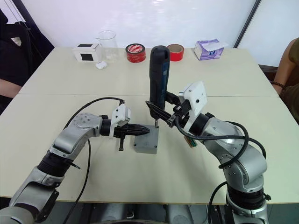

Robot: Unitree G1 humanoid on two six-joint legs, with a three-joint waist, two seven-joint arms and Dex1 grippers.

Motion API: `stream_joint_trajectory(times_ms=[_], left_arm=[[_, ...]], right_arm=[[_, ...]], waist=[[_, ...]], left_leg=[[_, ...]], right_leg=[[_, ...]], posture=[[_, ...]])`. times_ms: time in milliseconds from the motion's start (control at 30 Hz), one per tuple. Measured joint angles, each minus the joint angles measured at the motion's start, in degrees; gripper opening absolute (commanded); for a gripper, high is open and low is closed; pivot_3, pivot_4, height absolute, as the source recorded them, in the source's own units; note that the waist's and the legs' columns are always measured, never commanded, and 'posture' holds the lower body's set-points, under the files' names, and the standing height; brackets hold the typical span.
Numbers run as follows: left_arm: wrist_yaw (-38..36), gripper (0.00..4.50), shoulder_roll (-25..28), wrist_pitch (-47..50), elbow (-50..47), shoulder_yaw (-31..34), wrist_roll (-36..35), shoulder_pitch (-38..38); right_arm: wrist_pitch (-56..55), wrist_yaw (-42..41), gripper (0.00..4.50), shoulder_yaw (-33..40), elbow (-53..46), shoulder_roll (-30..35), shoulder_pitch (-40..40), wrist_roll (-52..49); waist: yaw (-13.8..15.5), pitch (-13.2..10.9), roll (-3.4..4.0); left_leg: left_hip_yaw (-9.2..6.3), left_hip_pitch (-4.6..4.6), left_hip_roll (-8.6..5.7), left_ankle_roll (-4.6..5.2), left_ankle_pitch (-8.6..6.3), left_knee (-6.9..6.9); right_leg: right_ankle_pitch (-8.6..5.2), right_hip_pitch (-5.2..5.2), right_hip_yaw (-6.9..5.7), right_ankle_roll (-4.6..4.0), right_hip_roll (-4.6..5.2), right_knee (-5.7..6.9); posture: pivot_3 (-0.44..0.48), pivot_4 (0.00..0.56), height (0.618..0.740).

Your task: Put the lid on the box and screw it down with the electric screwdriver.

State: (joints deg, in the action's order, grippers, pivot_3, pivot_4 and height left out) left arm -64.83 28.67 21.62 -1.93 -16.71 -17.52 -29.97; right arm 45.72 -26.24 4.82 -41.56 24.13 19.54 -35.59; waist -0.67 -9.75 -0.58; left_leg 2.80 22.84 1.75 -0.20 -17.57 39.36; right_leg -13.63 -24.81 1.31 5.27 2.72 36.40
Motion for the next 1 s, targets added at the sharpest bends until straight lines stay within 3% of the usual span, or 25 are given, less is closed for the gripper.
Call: stream_joint_trajectory(times_ms=[367, 1000], left_arm=[[-0.05, 0.0, 0.69, 0.42, -1.52, 0.06, 0.05, 1.15], [0.03, 0.0, 1.11, 0.85, -2.75, 0.09, 0.03, 1.84]], right_arm=[[-7.21, -1.47, 1.8, -2.38, 5.14, 0.56, -2.09, 5.0], [-7.43, -2.09, 1.8, -2.79, 5.32, 0.58, 0.05, 3.07]], waist=[[-0.01, 0.0, 0.0], [-0.01, 0.0, 0.0]], left_leg=[[0.03, -0.34, 0.01, 0.01, -0.01, -0.07], [0.03, -0.35, 0.03, 0.02, -0.01, -0.08]], right_leg=[[-0.01, 0.28, 0.04, -0.01, -0.02, -0.05], [-0.01, 0.29, 0.05, -0.01, -0.02, -0.05]], posture=[[0.0, 0.15, 0.74], [0.0, 0.15, 0.74]])
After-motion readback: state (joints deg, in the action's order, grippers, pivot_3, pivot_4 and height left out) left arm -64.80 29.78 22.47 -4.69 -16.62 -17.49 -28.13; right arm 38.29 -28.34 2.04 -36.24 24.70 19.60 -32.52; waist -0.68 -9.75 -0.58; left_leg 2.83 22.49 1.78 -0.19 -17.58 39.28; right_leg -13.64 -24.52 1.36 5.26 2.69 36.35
